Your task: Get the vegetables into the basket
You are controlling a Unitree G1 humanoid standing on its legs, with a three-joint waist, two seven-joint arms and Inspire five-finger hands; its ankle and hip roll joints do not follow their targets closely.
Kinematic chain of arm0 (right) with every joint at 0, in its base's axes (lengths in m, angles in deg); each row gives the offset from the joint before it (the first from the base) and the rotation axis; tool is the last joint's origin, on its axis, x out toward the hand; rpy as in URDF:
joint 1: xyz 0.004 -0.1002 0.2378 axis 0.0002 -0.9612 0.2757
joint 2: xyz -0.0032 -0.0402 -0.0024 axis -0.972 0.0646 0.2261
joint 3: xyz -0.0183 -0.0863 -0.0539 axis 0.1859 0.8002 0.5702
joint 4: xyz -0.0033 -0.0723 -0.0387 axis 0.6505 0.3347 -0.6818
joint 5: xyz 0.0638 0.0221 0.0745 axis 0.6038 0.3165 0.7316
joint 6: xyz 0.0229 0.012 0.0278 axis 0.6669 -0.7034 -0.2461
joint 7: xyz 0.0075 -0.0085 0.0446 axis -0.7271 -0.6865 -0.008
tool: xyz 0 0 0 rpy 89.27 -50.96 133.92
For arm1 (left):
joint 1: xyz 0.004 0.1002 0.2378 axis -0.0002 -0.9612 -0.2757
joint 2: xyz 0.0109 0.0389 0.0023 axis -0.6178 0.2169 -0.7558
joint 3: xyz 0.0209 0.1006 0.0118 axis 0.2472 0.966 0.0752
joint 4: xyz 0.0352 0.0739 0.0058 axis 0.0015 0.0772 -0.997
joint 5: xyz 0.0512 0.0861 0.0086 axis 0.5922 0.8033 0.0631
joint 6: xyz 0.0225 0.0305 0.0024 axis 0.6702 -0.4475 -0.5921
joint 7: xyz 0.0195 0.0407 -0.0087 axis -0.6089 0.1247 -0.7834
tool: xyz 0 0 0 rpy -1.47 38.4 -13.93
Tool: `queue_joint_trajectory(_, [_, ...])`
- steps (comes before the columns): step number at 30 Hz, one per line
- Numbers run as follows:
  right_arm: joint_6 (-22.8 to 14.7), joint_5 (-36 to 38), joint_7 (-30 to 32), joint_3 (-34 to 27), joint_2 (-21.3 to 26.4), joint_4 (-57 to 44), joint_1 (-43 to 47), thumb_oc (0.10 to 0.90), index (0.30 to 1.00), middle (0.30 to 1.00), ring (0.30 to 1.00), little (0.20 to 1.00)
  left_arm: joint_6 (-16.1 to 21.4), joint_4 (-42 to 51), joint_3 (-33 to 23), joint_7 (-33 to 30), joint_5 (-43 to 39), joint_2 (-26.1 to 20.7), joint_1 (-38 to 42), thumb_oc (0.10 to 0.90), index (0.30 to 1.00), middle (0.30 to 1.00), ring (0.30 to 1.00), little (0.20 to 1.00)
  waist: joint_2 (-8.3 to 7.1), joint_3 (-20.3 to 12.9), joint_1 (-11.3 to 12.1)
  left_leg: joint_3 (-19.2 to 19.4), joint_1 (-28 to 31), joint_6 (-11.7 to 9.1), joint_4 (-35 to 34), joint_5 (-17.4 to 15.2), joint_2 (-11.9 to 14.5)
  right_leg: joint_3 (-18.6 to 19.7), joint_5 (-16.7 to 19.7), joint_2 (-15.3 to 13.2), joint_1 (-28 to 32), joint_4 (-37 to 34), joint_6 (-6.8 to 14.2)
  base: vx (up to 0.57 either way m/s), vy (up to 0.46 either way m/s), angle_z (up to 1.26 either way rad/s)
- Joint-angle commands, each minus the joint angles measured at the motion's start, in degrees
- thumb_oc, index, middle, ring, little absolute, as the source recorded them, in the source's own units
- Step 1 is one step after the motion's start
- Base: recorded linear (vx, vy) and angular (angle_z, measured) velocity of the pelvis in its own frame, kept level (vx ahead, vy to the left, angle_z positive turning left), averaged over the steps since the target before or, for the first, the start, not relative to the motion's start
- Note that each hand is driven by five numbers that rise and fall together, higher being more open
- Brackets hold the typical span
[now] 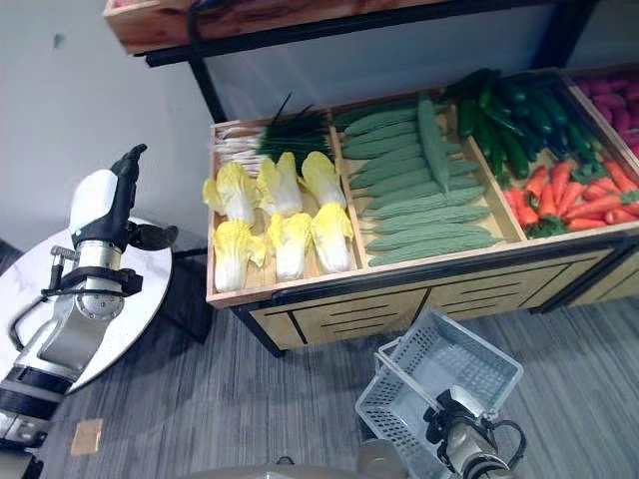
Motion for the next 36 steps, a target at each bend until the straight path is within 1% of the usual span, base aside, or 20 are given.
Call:
queue_joint_trajectory(1, [-3.05,-1.59,1.17,2.77,1.19,-1.14,2.57,0.400,0.300,0.300,0.300,0.300,1.27,-0.58,2.92,-2.00,10.39,-5.92,10.98,0.900,1.000,1.000,1.000,1.000,-0.38,-1.01,-2.19,0.84,-3.86,-0.47,0.63,1.12,-0.14,2.94,-5.57,-3.18,2.11,1.56,5.26,0.00,0.016,-0.09])
queue_joint_trajectory(2, [-3.07,-1.58,1.18,2.53,1.04,-1.10,2.55,0.400,0.300,0.300,0.300,0.300,1.36,-1.09,3.63,-2.15,10.34,-5.88,11.76,0.900,1.000,1.000,1.000,1.000,-0.52,-1.07,-1.94,0.86,-3.98,-0.47,0.64,1.12,-0.13,2.96,-5.54,-3.18,1.99,1.55,5.26,-0.01,0.027,-0.11])
queue_joint_trajectory(3, [-3.62,-2.01,1.53,3.18,1.72,-1.08,2.50,0.400,0.300,0.300,0.300,0.300,1.41,-3.18,7.44,-1.87,13.59,-8.85,14.34,0.900,1.000,1.000,1.000,1.000,0.77,-0.83,-3.04,1.35,-4.61,-0.61,0.42,1.43,-0.35,3.42,-4.88,-3.31,0.92,1.29,5.49,-0.01,0.021,-0.19])
queue_joint_trajectory(4, [-3.62,-2.01,1.53,3.18,1.72,-1.08,2.50,0.400,0.300,0.300,0.300,0.300,1.41,-3.18,7.44,-1.87,13.59,-8.85,14.34,0.900,1.000,1.000,1.000,1.000,0.77,-0.83,-3.04,1.35,-4.61,-0.61,0.42,1.43,-0.35,3.42,-4.88,-3.31,0.92,1.29,5.49,-0.01,0.037,-0.20])
queue_joint_trajectory(5, [-3.77,-2.30,1.70,3.02,1.77,-0.94,2.24,0.400,0.300,0.300,0.300,0.300,1.43,-4.70,9.54,-1.71,14.40,-9.49,15.79,0.900,1.000,1.000,1.000,1.000,1.12,-0.96,-3.06,1.68,-5.17,-0.69,0.39,1.59,-0.42,3.59,-4.67,-3.37,0.28,1.19,5.55,0.00,0.023,-0.21])
queue_joint_trajectory(6, [-3.96,-2.39,2.09,3.09,1.91,-0.94,2.20,0.400,0.300,0.300,0.300,0.300,1.42,-6.04,11.74,-1.69,15.55,-9.89,17.32,0.900,1.000,1.000,1.000,1.000,1.66,-0.92,-3.51,1.88,-5.67,-0.76,0.34,1.80,-0.54,3.75,-4.47,-3.43,-0.31,1.17,5.61,-0.01,0.057,-0.13])
queue_joint_trajectory(7, [-4.45,-2.66,2.49,3.03,2.31,-1.18,1.81,0.400,0.300,0.300,0.300,0.300,1.46,-8.43,15.27,-1.22,17.74,-11.01,19.28,0.900,1.000,1.000,1.000,1.000,2.70,-0.58,-4.53,2.41,-6.60,-0.87,0.29,2.02,-0.79,4.17,-4.06,-3.64,-1.59,1.08,5.82,-0.02,0.055,-0.12])
queue_joint_trajectory(8, [-4.57,-2.58,2.79,2.95,2.60,-0.99,1.82,0.400,0.300,0.300,0.300,0.300,1.69,-9.47,17.67,-0.95,19.12,-11.38,20.58,0.900,1.000,1.000,1.000,1.000,3.32,-0.41,-5.04,2.70,-7.25,-0.92,0.29,2.21,-0.92,4.49,-3.82,-3.76,-2.31,1.05,5.92,-0.01,0.047,-0.08])
queue_joint_trajectory(9, [-4.59,-2.56,2.81,2.80,2.52,-0.96,1.80,0.400,0.300,0.300,0.300,0.300,1.73,-9.80,18.15,-1.05,19.10,-11.26,21.09,0.900,1.000,1.000,1.000,1.000,3.26,-0.52,-4.86,2.71,-7.38,-0.92,0.29,2.22,-0.92,4.50,-3.80,-3.76,-2.45,1.05,5.93,-0.02,0.042,-0.20])
queue_joint_trajectory(10, [-4.76,-2.48,3.26,2.61,2.73,-1.41,1.72,0.400,0.300,0.300,0.300,0.300,1.84,-11.49,21.27,-1.10,20.22,-11.13,23.08,0.900,1.000,1.000,1.000,1.000,4.07,-0.28,-5.54,3.18,-8.60,-0.99,0.29,2.44,-1.30,4.88,-3.34,-3.98,-3.77,0.99,6.10,-0.01,0.033,-0.25])
queue_joint_trajectory(13, [-4.68,-2.69,3.93,2.80,3.02,-0.67,2.41,0.400,0.300,0.300,0.300,0.300,2.09,-13.57,24.43,-0.37,20.99,-10.11,24.29,0.900,1.000,1.000,1.000,1.000,5.11,-0.05,-6.16,3.65,-9.87,-0.96,0.29,2.70,-1.66,5.43,-2.79,-4.18,-5.37,0.88,6.27,-0.01,0.026,-0.18])
queue_joint_trajectory(15, [-4.70,-2.51,4.52,2.68,3.27,-0.45,3.00,0.400,0.300,0.300,0.300,0.300,2.06,-15.67,27.53,0.26,22.92,-9.07,25.53,0.900,1.000,1.000,1.000,1.000,5.79,0.44,-6.72,4.24,-10.58,-1.01,0.29,2.76,-1.90,6.00,-2.52,-4.34,-6.34,0.84,6.46,0.01,0.032,-0.18])
queue_joint_trajectory(17, [-4.71,-2.45,4.73,2.55,3.42,-0.98,2.97,0.400,0.300,0.300,0.300,0.300,1.90,-16.19,27.85,0.22,22.63,-8.13,25.54,0.900,1.000,1.000,1.000,1.000,6.04,0.73,-6.99,4.37,-10.91,-0.96,0.29,2.83,-2.06,6.36,-2.39,-4.38,-6.85,0.82,6.47,0.01,0.022,-0.11])
queue_joint_trajectory(20, [-4.62,-1.82,5.82,2.34,3.45,0.13,3.86,0.400,0.300,0.300,0.300,0.300,1.40,-21.06,31.06,0.73,24.93,-4.23,25.99,0.900,1.000,1.000,1.000,1.000,6.87,1.45,-7.73,4.85,-11.60,-0.95,0.29,3.00,-2.44,6.81,-2.19,-4.72,-7.63,0.79,6.51,0.02,0.019,-0.08])
queue_joint_trajectory(23, [-4.44,-1.64,6.68,2.37,3.58,0.90,4.94,0.400,0.300,0.300,0.300,0.300,0.60,-25.11,32.13,1.18,25.19,-1.40,26.14,0.900,1.000,1.000,1.000,1.000,7.26,2.13,-8.20,4.96,-12.02,-0.84,0.29,3.10,-2.84,7.15,-2.04,-4.97,-8.19,0.79,6.58,0.00,0.019,-0.03])
queue_joint_trajectory(24, [-4.36,-1.42,6.99,2.40,3.45,0.90,5.34,0.400,0.300,0.300,0.300,0.300,0.07,-27.95,32.77,2.22,26.12,0.04,25.99,0.900,1.000,1.000,1.000,1.000,7.30,2.45,-8.63,5.26,-12.16,-0.82,0.29,3.10,-2.92,7.40,-1.90,-4.95,-8.53,0.78,6.60,0.00,0.000,0.00])
queue_joint_trajectory(25, [-4.36,-1.41,7.00,2.38,3.47,0.91,5.34,0.400,0.300,0.300,0.300,0.300,0.08,-28.09,32.80,2.17,26.15,0.15,26.05,0.900,1.000,1.000,1.000,1.000,7.32,2.45,-8.60,5.28,-12.15,-0.82,0.29,3.10,-2.92,7.42,-1.89,-4.95,-8.54,0.78,6.60,0.00,0.000,0.00])
queue_joint_trajectory(30, [-4.21,-1.13,7.79,2.45,3.09,2.01,5.76,0.400,0.300,0.300,0.300,0.300,-0.94,-33.46,32.29,3.17,26.01,3.70,24.79,0.900,1.000,1.000,1.000,1.000,6.95,3.29,-9.16,5.89,-12.20,-0.74,0.29,3.06,-3.08,8.05,-1.63,-4.84,-9.14,0.95,6.57,0.01,0.005,-0.06])
queue_joint_trajectory(36, [-4.31,-0.59,8.14,3.03,2.86,2.26,6.49,0.400,0.300,0.300,0.300,0.300,-1.98,-38.35,32.76,3.74,27.28,6.28,24.78,0.900,1.000,1.000,1.000,1.000,6.52,4.43,-9.61,6.24,-13.34,-0.77,0.29,3.40,-3.21,8.55,-1.09,-4.99,-10.48,1.03,6.50,-0.01,0.005,-0.04])
